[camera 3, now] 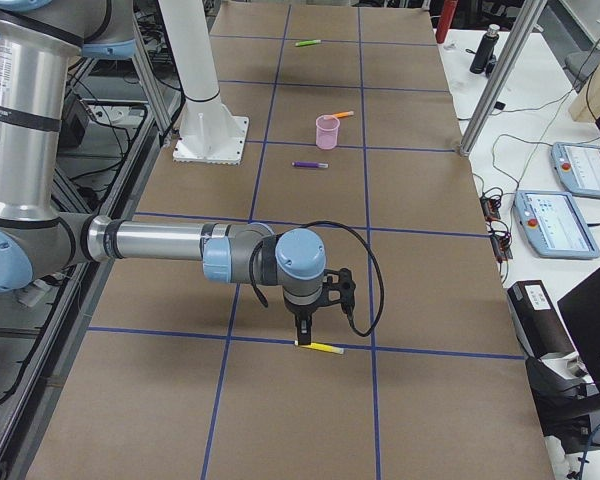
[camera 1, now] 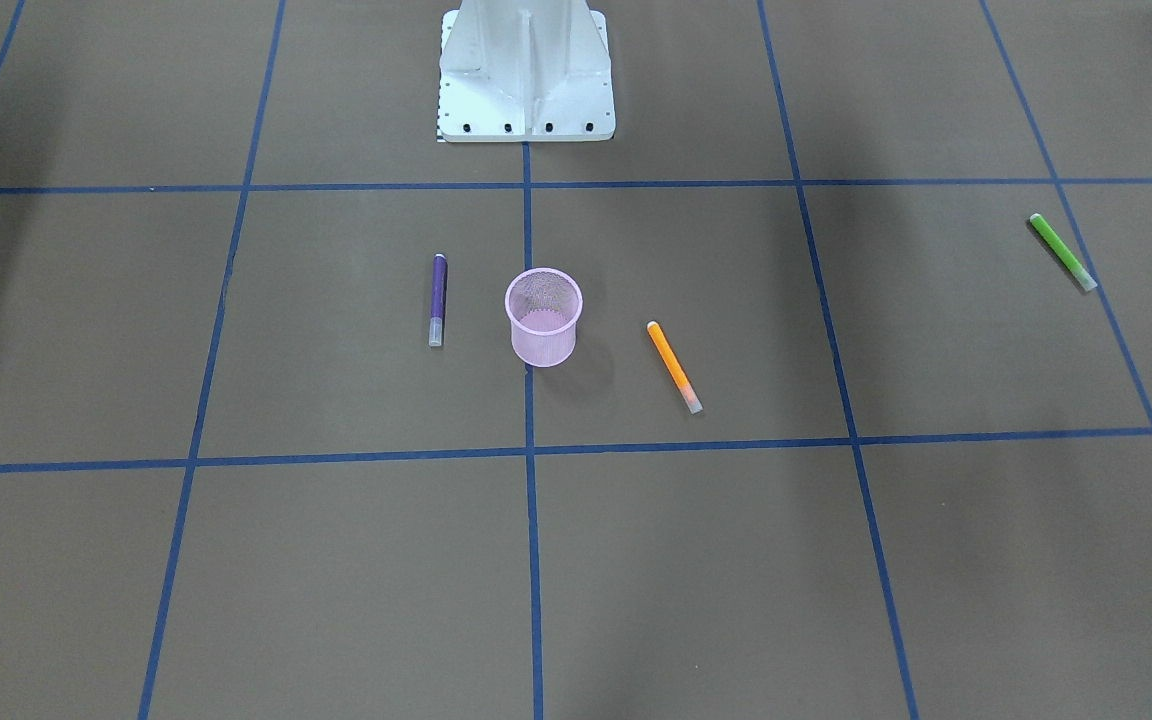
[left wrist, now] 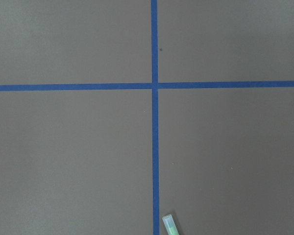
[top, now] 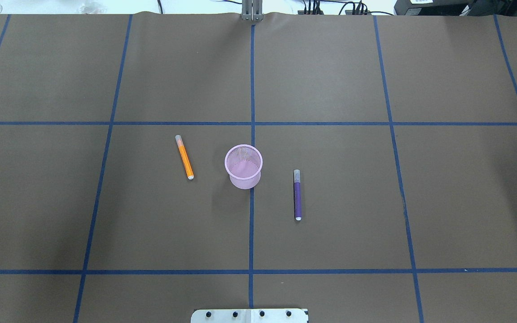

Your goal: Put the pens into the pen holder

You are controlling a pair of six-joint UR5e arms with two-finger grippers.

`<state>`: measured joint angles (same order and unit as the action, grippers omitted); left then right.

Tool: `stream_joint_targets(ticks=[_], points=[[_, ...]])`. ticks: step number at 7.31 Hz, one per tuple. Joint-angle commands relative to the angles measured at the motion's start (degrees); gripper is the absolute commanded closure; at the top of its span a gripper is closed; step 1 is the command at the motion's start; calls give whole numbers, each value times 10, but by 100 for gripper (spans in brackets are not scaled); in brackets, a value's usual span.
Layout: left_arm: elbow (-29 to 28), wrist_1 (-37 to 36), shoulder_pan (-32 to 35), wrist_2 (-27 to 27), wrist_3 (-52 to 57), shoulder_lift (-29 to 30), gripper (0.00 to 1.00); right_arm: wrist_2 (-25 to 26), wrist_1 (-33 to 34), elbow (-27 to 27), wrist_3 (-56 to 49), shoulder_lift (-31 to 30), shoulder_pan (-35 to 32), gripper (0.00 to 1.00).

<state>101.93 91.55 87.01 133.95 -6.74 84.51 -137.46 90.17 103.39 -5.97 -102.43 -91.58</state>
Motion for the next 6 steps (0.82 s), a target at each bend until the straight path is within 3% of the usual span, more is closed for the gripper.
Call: stream_joint_targets(ticks=[1, 4, 6], points=[[-1, 9, -3, 24, 1, 7, 0, -1, -1, 1, 1, 0, 0, 1], [-11, 28, -37, 69, -77, 16, 0, -1, -1, -2, 1, -1, 0, 1], [-64, 55, -49, 72, -94, 29, 0, 2, -1, -2, 3, 0, 0, 1]])
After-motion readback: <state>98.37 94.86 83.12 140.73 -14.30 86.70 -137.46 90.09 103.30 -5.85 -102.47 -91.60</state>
